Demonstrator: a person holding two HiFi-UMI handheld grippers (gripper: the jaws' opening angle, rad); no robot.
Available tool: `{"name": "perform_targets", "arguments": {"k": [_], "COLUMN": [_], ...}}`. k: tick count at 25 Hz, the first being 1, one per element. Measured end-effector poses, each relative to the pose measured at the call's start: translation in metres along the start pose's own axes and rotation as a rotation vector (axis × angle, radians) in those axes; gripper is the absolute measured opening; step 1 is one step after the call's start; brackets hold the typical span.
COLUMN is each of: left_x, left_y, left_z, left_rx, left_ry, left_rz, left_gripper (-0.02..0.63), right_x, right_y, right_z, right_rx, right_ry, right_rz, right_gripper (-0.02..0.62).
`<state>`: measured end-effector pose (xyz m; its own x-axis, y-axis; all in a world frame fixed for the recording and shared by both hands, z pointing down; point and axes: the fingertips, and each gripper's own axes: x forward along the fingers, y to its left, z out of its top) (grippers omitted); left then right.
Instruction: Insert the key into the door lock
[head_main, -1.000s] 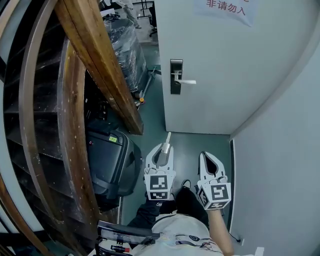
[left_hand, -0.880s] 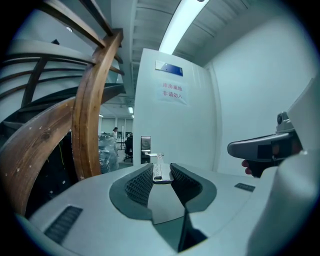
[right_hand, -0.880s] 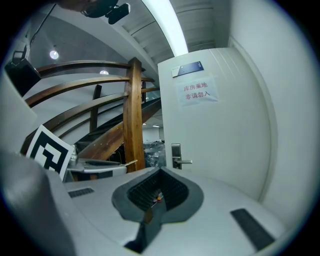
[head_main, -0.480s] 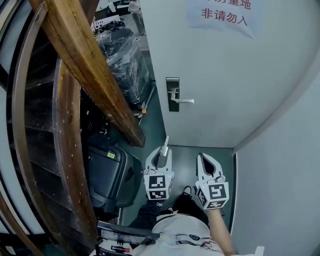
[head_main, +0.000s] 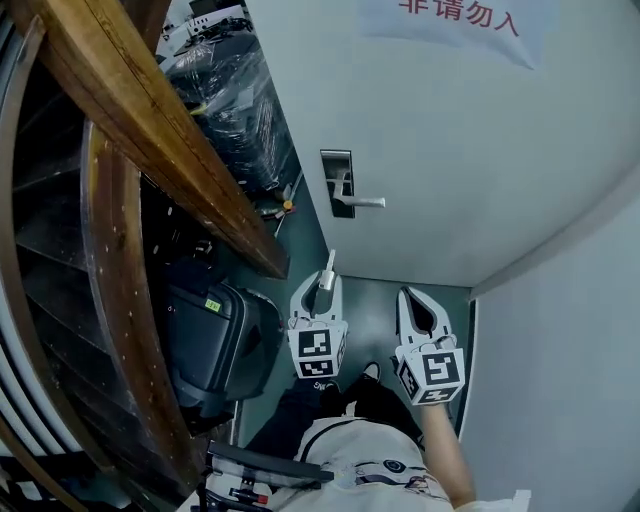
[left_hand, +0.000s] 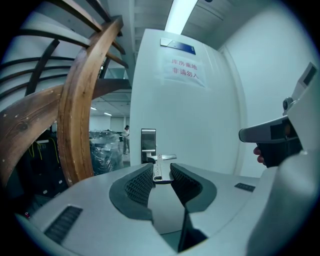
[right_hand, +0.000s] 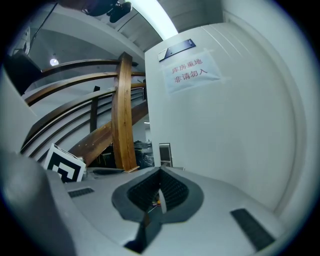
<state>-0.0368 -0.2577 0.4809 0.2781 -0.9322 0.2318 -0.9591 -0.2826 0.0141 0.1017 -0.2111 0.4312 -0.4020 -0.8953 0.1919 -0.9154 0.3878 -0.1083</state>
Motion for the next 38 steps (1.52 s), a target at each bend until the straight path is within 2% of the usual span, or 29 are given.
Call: {"name": "perform_targets", "arguments": {"k": [8,15,19,27,38], "left_x": [0.054,0.120,0.147,0.189,0.211], "left_y": [0.013,0.028,0.038,0.042,0.046], "left_z": [-0.021,-0.064,-0.088,-0.089,-0.094], "left_rx": [0.016,0.024,0.001,0.018,-0.004], "left_ry": [-0.006,0.014,0.024,-0.028,-0.035], "left_rz": [-0.004,-0.030,-0.020,-0.025,-0.001], "left_gripper": [0.117,0.117,0.117,0.117,0.117], "right_x": [0.043,0.076,0.091,0.117,0.130], "right_y": [-0.009,-0.020,-0.029,-0.031,-0.036], "right_z": [-0.021,-0.053,-0.078,-0.106,-0.134], "right_rx": [-0.020,-0.059,-0.049,-0.056,-0.043], "right_ry": [0.041,0.043,0.048,0.029,0.045], "right_rz": [0.005,-0.031,-0.055,-0.044,-0.021], "right_gripper": [0.006,0.006,0.006,0.006,0.006]}}
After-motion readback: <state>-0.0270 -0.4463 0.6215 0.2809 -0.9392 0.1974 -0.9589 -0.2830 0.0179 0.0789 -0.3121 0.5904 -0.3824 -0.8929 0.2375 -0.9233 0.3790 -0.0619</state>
